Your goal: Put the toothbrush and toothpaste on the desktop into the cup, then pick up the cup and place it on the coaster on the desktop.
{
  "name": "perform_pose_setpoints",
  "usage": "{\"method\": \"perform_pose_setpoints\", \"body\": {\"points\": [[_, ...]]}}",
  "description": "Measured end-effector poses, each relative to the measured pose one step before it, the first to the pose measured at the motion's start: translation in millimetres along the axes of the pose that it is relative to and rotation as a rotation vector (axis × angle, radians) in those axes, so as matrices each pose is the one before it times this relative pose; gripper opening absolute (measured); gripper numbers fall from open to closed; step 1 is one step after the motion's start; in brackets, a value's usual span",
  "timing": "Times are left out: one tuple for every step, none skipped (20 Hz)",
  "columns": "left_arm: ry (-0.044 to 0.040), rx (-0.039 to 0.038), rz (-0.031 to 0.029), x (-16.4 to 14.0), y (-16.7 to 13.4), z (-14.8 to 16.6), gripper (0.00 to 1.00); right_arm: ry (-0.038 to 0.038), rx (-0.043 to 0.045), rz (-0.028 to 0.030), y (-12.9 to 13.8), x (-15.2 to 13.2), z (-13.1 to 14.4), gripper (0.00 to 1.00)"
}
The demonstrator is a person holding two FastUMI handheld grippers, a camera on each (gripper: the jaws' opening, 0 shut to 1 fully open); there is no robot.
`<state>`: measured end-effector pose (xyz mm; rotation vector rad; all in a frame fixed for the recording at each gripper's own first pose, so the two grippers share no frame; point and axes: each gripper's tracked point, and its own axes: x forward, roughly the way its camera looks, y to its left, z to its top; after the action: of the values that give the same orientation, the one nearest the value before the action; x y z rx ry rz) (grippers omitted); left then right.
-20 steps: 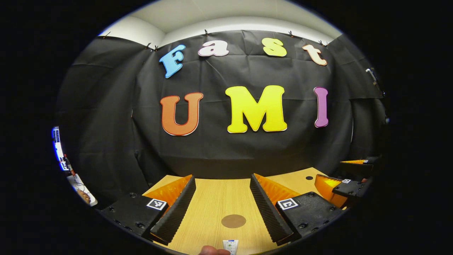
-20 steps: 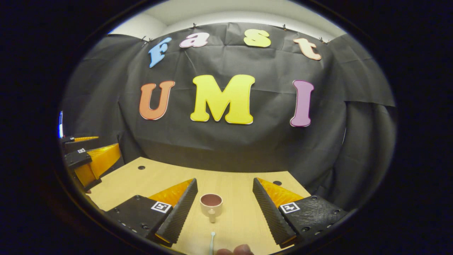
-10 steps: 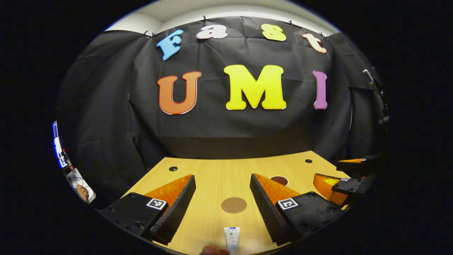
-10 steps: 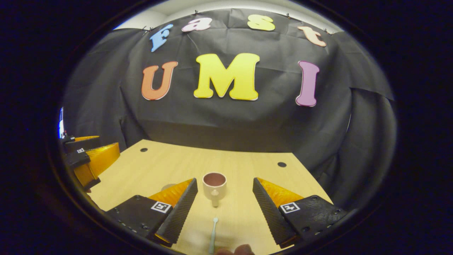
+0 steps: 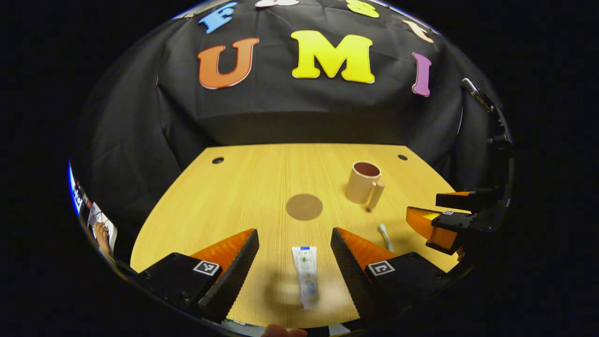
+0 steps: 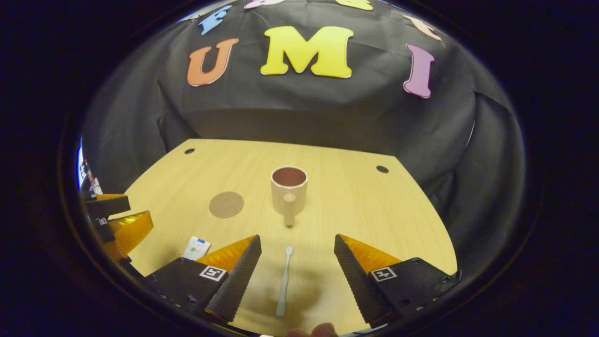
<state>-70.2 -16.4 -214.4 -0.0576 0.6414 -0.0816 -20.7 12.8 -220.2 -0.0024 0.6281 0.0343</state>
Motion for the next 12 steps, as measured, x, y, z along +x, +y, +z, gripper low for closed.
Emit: {"method": "perform_pose_setpoints", "body": {"points": [[0.03571,-0.01284,-0.00339,0.35,-0.05,-12.80,0.99,0.02716,0.00481,0.00011,1.10,3.36,-9.72,0.95],[0.03418,-0.01261,-0.00403,3.01,-1.45,-8.78,0.99,0.02795,0.00315,-0.00229,0.78,3.98,-10.24,0.95],[0.03046,-0.01262,-0.00377,1.92,-1.55,-10.52,0.99,0.03339,0.00317,0.00077,-0.29,3.82,-9.22,0.95],[0.02725,-0.00864,0.00141,2.05,-0.35,-8.00,0.99,0.02845,0.00707,-0.00092,-0.17,5.32,-8.31,0.95],[0.02770,-0.00731,0.00575,1.66,0.76,-9.05,0.99,0.03292,0.00601,-0.00164,-0.23,5.21,-7.49,0.95],[0.02923,-0.00725,0.00750,1.09,1.46,-10.88,0.99,0.03283,0.00644,0.00028,1.02,5.18,-8.23,0.95],[0.02373,-0.00765,0.00310,2.00,0.47,-8.20,0.99,0.02705,0.00721,0.00078,0.67,5.66,-5.90,0.95],[0.01869,-0.00577,0.00107,2.16,0.13,-6.51,0.99,0.02297,0.00723,-0.00007,0.90,6.47,-5.28,0.95],[0.01400,-0.00250,0.00089,0.99,-0.42,-5.32,1.00,0.02656,0.00684,0.00297,0.33,5.03,-4.36,0.95],[0.01150,-0.00164,0.00105,2.35,0.42,-5.48,1.00,0.02060,0.00573,0.00205,0.85,5.26,-4.31,0.95],[0.01007,-0.00229,0.00041,0.52,0.40,-3.43,0.99,0.02182,0.00166,-0.00088,1.03,7.16,-2.35,0.95],[0.00718,-0.00413,0.00021,1.73,-0.72,-3.85,0.99,0.01606,0.00145,-0.00090,2.85,7.32,-2.88,0.96]]}}
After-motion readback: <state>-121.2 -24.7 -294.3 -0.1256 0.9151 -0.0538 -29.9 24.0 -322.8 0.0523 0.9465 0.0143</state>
